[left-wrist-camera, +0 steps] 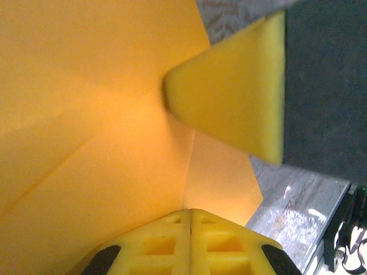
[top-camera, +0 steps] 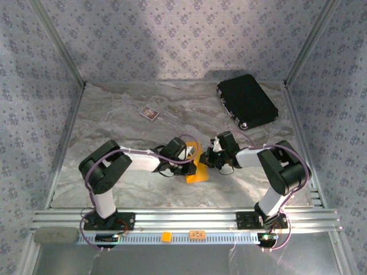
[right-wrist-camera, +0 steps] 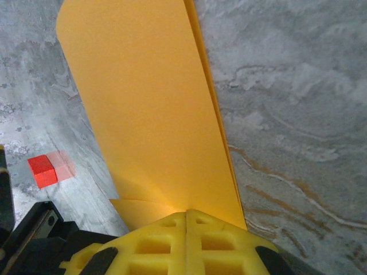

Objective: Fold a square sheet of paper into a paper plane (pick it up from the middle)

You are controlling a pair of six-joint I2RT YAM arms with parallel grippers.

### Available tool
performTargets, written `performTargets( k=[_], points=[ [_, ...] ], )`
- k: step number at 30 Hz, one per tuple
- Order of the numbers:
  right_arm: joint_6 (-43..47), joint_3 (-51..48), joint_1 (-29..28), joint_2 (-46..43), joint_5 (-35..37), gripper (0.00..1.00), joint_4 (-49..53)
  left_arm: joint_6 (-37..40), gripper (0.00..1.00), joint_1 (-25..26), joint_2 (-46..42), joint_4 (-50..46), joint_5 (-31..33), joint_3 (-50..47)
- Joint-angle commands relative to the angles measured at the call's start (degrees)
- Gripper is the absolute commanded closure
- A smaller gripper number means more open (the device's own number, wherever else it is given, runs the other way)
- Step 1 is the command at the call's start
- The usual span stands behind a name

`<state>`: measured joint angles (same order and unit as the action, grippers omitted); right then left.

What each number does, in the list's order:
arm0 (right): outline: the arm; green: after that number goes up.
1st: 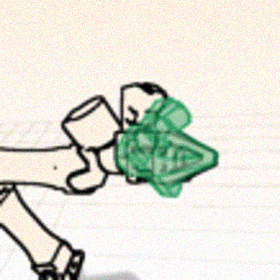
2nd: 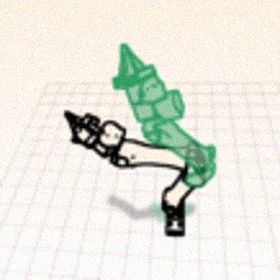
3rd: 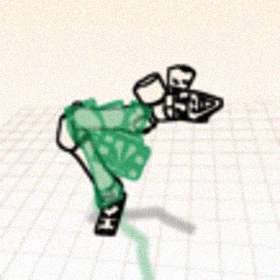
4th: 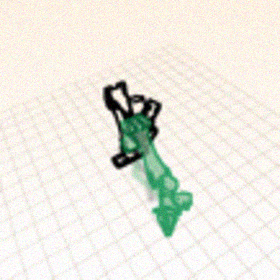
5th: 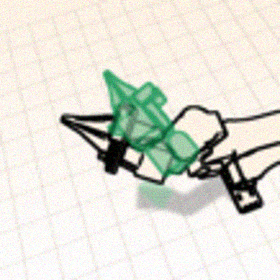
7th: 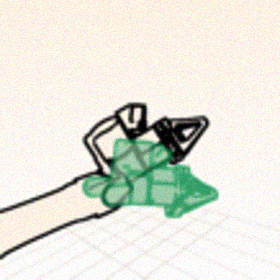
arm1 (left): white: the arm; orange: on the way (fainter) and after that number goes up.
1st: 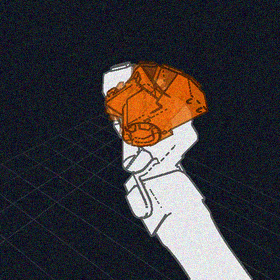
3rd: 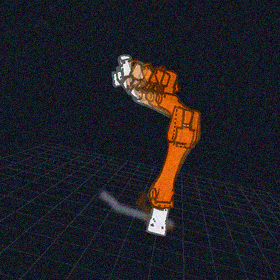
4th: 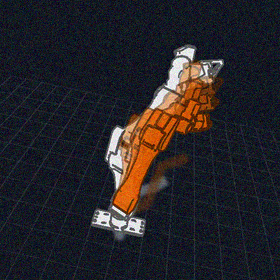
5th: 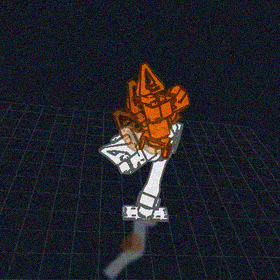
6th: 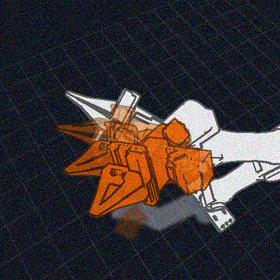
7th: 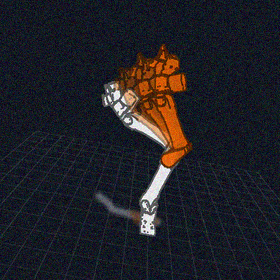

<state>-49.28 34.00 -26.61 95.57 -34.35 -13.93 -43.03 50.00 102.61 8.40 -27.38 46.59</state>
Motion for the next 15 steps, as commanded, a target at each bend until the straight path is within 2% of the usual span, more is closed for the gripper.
performTargets(
  k=[1,15],
  points=[
    [0.09,-1.48,0.64,1.63,4.69,0.96,4.79,1.48,0.95,0.76,-2.77,-4.90,-0.03,-1.34],
    [0.07,-1.26,0.67,1.04,4.32,0.96,4.97,3.89,0.95,1.33,-9.67,-9.99,1.40,-6.51]
  ],
)
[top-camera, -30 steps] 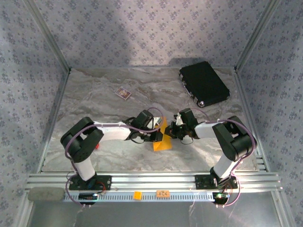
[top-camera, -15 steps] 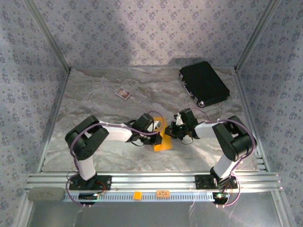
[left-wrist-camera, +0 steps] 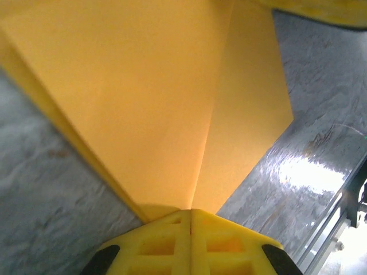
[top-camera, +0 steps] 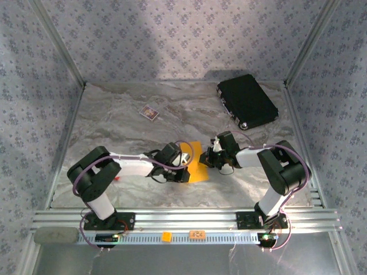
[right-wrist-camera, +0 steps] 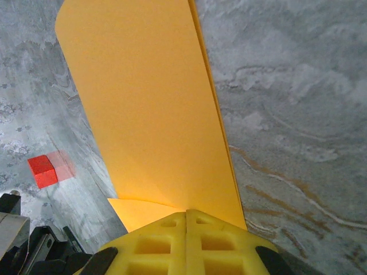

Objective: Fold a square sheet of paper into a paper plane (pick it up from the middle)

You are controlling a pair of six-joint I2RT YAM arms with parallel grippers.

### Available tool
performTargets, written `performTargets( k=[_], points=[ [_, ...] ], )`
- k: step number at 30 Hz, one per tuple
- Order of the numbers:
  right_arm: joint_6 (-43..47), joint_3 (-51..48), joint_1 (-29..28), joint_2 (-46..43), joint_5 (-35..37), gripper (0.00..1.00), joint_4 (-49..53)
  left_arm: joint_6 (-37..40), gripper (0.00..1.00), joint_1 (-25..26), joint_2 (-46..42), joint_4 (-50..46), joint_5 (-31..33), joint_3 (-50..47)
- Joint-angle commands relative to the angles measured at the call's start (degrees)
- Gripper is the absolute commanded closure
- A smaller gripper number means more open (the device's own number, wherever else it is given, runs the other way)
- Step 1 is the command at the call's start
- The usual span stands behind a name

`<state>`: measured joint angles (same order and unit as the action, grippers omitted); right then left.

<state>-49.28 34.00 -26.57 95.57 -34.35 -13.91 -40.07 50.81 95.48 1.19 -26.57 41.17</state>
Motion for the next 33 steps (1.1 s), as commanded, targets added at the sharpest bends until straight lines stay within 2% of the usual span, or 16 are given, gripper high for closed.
performTargets(
  k=[1,10,15,19,33],
  points=[
    [-0.01,-1.24,0.61,0.99,4.14,0.96,4.82,0.92,0.95,0.50,-3.24,-2.77,0.27,-1.04],
    [-0.13,-0.51,0.31,0.29,3.76,0.95,4.68,-1.10,0.92,-0.82,-7.97,1.62,1.91,1.93],
    [-0.29,-0.42,0.15,0.49,3.73,0.95,4.33,-2.61,0.93,-2.69,-3.92,3.76,3.06,4.34],
    [-0.38,0.01,0.05,0.49,3.41,0.95,4.22,-2.64,0.95,-2.60,0.19,4.60,1.11,5.81],
    [-0.08,0.82,-1.51,-5.42,2.54,0.92,6.85,-3.26,1.00,-2.02,5.06,4.99,2.30,0.67]
  ],
)
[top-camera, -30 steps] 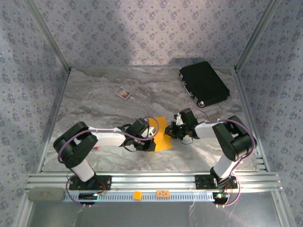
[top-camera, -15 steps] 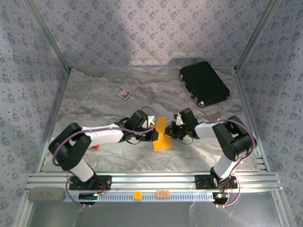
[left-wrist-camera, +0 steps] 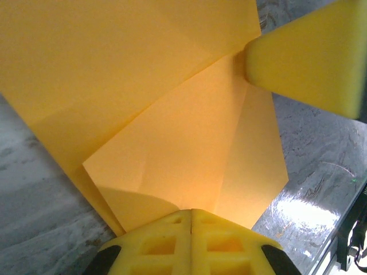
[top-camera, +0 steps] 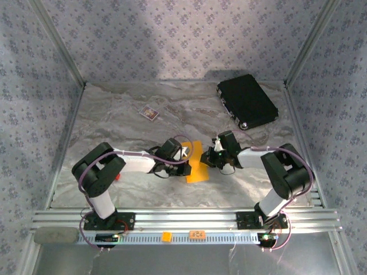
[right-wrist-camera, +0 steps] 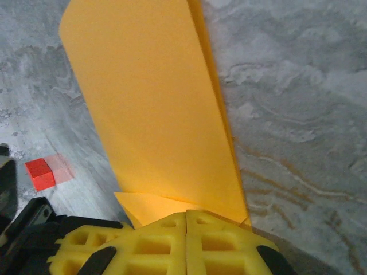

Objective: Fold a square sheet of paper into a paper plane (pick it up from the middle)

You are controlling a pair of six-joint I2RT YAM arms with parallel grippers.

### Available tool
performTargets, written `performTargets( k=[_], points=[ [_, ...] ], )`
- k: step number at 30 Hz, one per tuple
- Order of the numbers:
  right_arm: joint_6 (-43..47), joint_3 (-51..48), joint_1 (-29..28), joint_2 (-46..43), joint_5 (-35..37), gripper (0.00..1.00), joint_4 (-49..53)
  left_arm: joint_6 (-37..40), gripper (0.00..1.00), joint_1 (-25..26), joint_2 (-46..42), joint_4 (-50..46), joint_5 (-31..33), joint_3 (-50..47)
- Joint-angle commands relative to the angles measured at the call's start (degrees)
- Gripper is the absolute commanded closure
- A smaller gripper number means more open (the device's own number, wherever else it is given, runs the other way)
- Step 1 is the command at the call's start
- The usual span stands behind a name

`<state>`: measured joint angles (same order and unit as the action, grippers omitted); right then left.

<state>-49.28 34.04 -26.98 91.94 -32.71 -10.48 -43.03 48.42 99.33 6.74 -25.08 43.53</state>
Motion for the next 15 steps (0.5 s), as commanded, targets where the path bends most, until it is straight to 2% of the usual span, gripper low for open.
performTargets(
  k=[1,8,15],
  points=[
    [-0.12,0.94,-1.74,-1.86,0.64,0.92,3.35,-0.32,1.00,0.36,1.31,-0.59,0.87,-1.79],
    [-0.79,0.70,-6.49,1.24,1.40,0.93,4.06,-0.44,1.00,0.36,1.22,-0.77,1.38,-1.69],
    [0.60,-0.50,-2.36,2.55,2.22,0.94,3.59,0.09,1.00,0.43,1.53,-1.56,1.61,-1.71]
  ],
)
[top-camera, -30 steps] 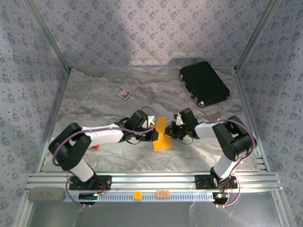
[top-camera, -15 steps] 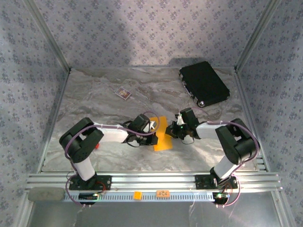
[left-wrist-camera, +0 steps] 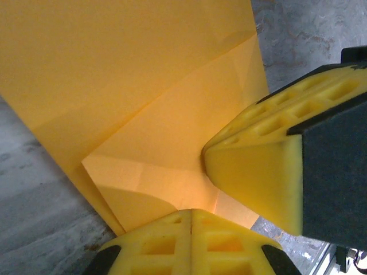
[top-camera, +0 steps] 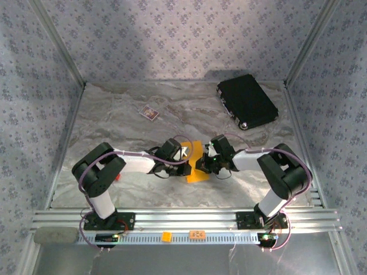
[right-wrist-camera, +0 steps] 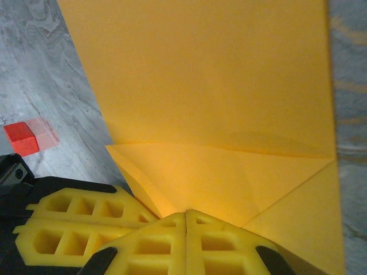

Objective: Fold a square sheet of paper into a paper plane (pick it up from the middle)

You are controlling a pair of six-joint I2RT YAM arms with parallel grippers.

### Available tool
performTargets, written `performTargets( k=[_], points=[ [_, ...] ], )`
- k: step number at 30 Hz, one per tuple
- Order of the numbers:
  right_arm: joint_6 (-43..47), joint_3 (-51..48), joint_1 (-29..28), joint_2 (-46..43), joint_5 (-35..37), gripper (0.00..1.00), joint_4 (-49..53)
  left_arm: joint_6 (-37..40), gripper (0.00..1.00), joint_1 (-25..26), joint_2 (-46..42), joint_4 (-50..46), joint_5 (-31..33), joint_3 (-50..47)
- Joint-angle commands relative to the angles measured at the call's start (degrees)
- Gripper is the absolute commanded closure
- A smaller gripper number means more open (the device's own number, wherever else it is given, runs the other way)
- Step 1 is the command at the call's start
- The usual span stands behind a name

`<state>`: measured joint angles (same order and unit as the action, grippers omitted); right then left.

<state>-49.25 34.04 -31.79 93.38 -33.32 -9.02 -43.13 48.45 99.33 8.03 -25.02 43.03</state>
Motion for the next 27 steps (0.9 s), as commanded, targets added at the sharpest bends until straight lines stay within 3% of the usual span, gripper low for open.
performTargets(
  k=[1,12,20,27],
  points=[
    [0.73,-0.35,3.68,1.16,2.30,0.94,1.64,0.37,1.00,0.34,1.64,-2.85,1.60,-1.25],
    [1.28,1.05,13.76,2.36,-1.39,0.93,-2.36,0.05,1.00,0.34,1.78,-2.25,1.48,-1.28],
    [3.37,-0.41,12.52,-8.64,1.82,0.90,5.70,0.38,1.00,0.44,-1.67,-3.76,1.58,1.03],
    [2.04,-3.05,8.26,-15.70,5.79,0.83,11.45,2.85,0.86,-0.05,-5.54,-7.90,4.82,6.31]
  ],
)
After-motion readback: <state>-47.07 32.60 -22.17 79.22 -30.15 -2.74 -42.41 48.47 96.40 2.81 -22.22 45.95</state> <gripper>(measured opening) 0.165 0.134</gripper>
